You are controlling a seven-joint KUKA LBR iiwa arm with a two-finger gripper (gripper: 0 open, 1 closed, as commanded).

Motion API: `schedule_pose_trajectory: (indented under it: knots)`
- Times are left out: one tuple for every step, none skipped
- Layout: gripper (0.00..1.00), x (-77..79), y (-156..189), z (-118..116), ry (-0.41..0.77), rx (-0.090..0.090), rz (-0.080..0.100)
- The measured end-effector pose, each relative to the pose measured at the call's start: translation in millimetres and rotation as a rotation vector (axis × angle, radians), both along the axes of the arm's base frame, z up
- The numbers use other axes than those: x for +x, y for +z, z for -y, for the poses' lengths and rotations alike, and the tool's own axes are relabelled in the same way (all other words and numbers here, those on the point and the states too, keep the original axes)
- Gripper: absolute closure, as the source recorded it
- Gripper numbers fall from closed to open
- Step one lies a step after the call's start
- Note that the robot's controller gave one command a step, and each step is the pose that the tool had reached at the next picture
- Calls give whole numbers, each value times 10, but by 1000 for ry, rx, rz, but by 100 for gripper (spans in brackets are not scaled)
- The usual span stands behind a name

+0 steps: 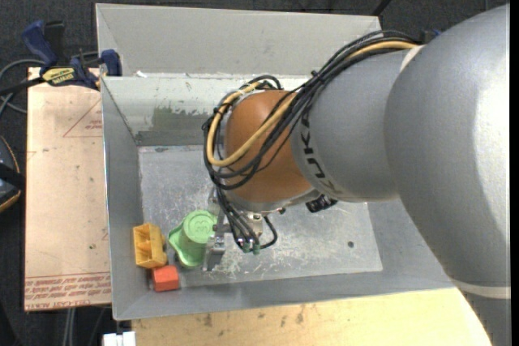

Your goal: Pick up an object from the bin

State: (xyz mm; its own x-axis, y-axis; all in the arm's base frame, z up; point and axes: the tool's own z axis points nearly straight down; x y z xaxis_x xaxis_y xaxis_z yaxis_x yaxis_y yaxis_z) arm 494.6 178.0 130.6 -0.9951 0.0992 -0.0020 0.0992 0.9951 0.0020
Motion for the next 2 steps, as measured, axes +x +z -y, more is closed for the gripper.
schedule_pose_trajectory:
  knots:
    - [100, 12, 444, -5, 0, 1, 3]
    - [100, 19, 611, -8, 1, 0, 1]
